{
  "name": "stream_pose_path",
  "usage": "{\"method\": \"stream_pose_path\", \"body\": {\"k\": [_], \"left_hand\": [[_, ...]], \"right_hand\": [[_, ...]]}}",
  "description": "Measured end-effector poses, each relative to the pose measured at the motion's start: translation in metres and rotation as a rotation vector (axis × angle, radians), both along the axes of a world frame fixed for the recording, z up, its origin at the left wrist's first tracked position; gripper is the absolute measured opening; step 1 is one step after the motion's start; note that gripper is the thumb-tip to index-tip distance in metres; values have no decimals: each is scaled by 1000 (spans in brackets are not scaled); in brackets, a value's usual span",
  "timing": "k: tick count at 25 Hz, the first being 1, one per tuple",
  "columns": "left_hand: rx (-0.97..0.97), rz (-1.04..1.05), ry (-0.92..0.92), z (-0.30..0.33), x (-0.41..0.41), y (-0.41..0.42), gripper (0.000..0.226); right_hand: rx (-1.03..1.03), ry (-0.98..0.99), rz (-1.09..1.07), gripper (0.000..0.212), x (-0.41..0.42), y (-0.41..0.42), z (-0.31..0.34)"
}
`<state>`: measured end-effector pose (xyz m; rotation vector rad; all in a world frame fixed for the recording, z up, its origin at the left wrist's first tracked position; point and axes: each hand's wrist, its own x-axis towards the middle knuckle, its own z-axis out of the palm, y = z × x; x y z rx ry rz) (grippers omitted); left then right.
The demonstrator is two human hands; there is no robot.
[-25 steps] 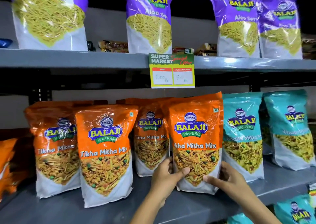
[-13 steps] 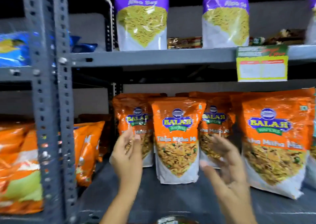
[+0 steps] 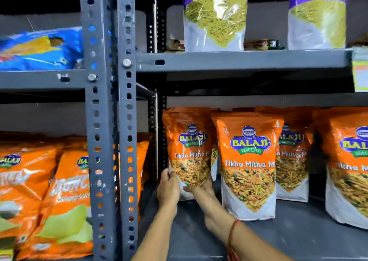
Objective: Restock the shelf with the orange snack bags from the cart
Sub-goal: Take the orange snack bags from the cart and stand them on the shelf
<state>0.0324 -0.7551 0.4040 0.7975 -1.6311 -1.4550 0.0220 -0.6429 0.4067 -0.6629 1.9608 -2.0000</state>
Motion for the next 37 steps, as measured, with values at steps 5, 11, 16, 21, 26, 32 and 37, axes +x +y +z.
{"method": "stream_pose_path", "body": {"k": [5,11,16,21,26,32,37], "left_hand": [[-20,-59,22,1,-6,-9,37],[36,-194,45,1,-16,-11,33],[66,-261,90,-1,-33,-8,31],[188,-261,139,5,-33,1,39],[-188,-108,160,13,-1,14,46],[-432,-389,251,14,17,76,50],[-345,-619,-6,0,5,106,76]], "right_hand": [[-14,59,-1,87,-4,-4,-1],[-22,0,-5,79,-2,0,-5],[-96,24,-33,74,-5,7,-5],[-19,79,-53,92,5,12,0],[-84,300,126,84,33,41,1],[-362,668,-335,57,-12,148,19],[-138,385,-56,88,-98,191,0]]}}
